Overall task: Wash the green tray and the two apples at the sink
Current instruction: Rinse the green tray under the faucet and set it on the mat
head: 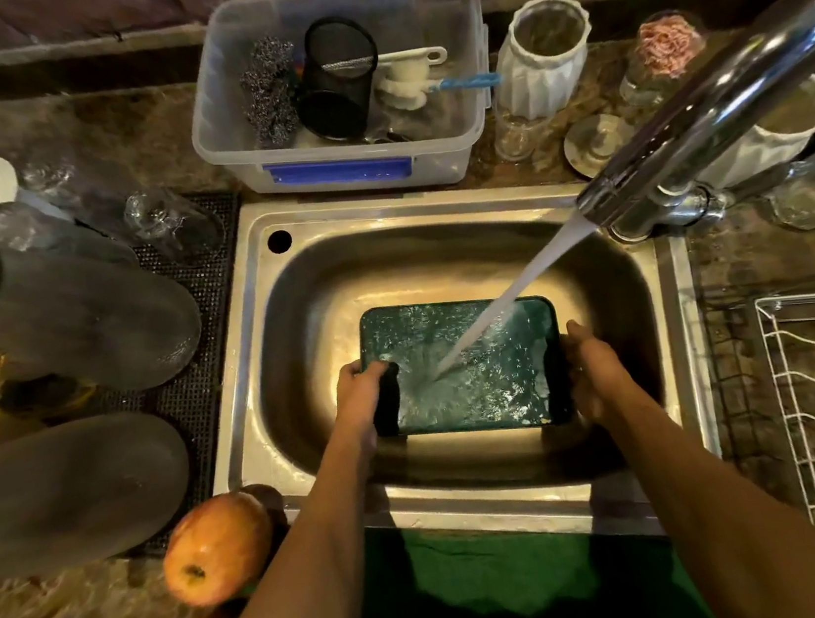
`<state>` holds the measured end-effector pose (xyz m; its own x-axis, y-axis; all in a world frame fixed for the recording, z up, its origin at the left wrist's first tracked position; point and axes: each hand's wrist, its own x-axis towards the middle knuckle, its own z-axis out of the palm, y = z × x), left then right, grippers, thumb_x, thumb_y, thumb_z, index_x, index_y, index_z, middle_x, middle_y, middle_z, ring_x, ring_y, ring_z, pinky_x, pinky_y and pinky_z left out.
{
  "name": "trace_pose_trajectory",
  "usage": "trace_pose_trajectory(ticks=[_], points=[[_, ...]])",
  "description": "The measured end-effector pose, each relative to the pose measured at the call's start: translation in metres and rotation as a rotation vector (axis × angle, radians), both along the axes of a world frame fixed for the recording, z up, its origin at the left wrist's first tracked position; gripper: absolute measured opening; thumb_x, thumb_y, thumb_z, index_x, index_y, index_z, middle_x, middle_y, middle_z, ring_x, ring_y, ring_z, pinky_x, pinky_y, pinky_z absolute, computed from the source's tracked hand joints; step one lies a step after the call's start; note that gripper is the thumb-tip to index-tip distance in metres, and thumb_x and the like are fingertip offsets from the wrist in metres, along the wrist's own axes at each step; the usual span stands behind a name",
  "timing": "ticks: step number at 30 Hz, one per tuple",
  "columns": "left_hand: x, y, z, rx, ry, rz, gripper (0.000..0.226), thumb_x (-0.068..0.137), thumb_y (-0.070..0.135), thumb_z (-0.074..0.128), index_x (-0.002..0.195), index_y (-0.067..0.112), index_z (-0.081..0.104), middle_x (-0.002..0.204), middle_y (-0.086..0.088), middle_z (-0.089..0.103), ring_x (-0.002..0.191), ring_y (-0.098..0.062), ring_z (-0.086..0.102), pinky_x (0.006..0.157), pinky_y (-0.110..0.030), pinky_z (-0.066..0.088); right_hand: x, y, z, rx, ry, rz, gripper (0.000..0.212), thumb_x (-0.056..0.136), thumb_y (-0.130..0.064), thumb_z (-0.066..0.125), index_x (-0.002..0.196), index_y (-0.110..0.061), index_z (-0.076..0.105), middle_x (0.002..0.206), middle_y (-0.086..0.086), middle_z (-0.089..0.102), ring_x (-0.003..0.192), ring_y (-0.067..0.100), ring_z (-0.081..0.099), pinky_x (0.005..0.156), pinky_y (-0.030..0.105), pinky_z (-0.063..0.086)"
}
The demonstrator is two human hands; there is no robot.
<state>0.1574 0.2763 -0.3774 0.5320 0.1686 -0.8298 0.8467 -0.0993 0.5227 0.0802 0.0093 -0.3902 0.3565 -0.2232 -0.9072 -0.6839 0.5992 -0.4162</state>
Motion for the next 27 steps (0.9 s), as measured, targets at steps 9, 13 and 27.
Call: trace_pose_trajectory(ticks=[9,13,27], points=[[-0.001,0.013,0.023,-0.032,-0.123,0.110,0.028,0.095,0.017,0.059,0.123,0.015,0.056,0.094,-0.010,0.063,0.079,-0.025,0.062,0.069,-0.035,0.053,-0.004,0.015,0.004,0.051,-0.019,0.008,0.046,0.098,-0.056,0.042,0.103,-0.018,0.067,0.102,0.010,0.070,0.105,0.030,0.060,0.094,0.050,0.047],[0.003,0.015,0.026,-0.006,-0.161,0.157,0.018,0.094,0.016,0.061,0.110,0.023,0.058,0.091,-0.004,0.061,0.086,-0.025,0.061,0.077,-0.038,0.053,0.001,0.016,0.013,0.088,-0.047,-0.055,0.051,0.100,-0.057,0.037,0.107,-0.017,0.066,0.094,0.010,0.076,0.086,0.027,0.072,0.066,0.037,0.056],[0.008,0.011,0.043,-0.067,-0.291,0.148,0.033,0.097,0.017,0.060,0.129,0.022,0.054,0.105,0.003,0.067,0.095,-0.014,0.065,0.072,-0.026,0.052,0.016,-0.001,0.031,-0.005,-0.238,-0.034,0.049,0.099,-0.058,0.037,0.113,-0.026,0.071,0.100,-0.004,0.078,0.110,0.022,0.064,0.058,0.027,0.060]])
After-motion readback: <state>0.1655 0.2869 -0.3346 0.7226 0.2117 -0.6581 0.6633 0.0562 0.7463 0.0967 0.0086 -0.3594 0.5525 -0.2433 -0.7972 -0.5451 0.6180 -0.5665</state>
